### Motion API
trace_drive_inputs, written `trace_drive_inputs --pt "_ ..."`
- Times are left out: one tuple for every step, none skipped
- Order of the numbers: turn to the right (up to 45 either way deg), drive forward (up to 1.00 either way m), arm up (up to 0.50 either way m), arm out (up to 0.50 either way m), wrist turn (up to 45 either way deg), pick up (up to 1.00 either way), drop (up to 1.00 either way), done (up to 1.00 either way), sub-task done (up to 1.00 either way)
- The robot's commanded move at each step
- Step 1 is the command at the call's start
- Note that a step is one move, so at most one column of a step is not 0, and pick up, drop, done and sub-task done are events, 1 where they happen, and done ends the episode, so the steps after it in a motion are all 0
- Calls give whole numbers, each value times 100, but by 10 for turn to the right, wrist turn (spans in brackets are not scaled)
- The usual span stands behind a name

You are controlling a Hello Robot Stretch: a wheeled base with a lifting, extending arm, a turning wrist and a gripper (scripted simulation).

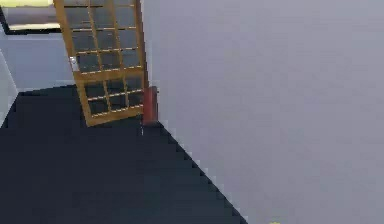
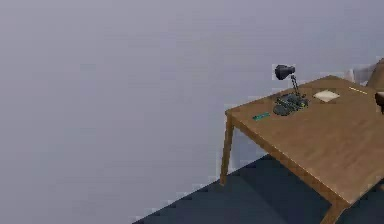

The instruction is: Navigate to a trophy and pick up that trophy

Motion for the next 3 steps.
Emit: trace_drive_inputs --pt "-450 0 0 0 0 0 0 0 0" --pt "-120 0 0 0 0 0 0 0 0" --pt "0 0 8 0 0 0 0 0 0"
